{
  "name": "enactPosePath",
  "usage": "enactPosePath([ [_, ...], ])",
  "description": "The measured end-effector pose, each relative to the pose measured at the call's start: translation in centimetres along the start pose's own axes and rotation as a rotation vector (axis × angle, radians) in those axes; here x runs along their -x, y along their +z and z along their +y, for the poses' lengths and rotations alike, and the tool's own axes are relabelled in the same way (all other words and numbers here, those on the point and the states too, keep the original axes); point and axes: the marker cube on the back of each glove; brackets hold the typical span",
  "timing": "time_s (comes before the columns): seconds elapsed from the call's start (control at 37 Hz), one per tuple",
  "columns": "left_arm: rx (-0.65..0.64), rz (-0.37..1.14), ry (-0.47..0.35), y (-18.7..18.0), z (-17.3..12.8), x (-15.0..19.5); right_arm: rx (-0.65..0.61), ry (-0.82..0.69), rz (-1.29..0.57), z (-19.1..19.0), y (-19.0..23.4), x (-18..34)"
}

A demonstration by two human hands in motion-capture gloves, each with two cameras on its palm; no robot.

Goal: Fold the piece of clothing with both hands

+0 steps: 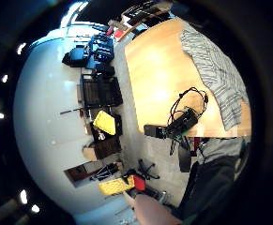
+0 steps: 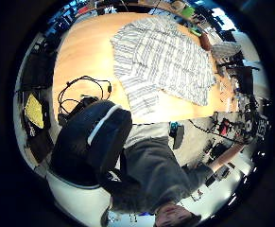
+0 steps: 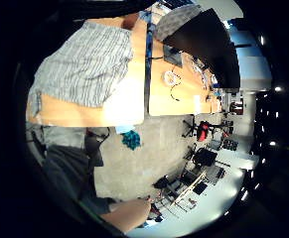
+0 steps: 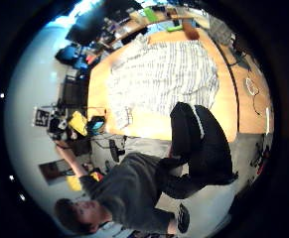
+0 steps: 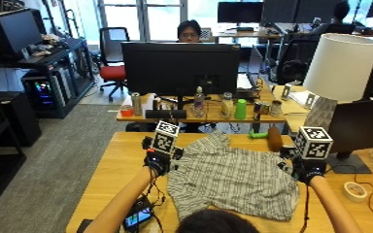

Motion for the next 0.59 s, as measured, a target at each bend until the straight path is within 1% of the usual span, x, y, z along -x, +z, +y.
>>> enactPosePath([
  [0.14, -0.008, 0.005, 0.014, 0.4, 0.2, -0.5, -0.002, -0.014, 0.000, 0.4, 0.1, 0.4],
  [0.32, -0.001, 0.006, 0.052, 1.2, 0.1, -1.5, 0.020, -0.020, 0.006, -0.3, 1.3, 0.0],
  [0.46, -0.020, 0.051, 0.141, 2.4, -0.2, -3.5, 0.066, -0.014, 0.016, -0.6, 2.8, -0.1],
  [0.59, 0.008, 0.104, 0.239, 5.8, -2.1, -6.7, 0.131, -0.025, 0.024, -1.5, 5.7, 0.1],
])
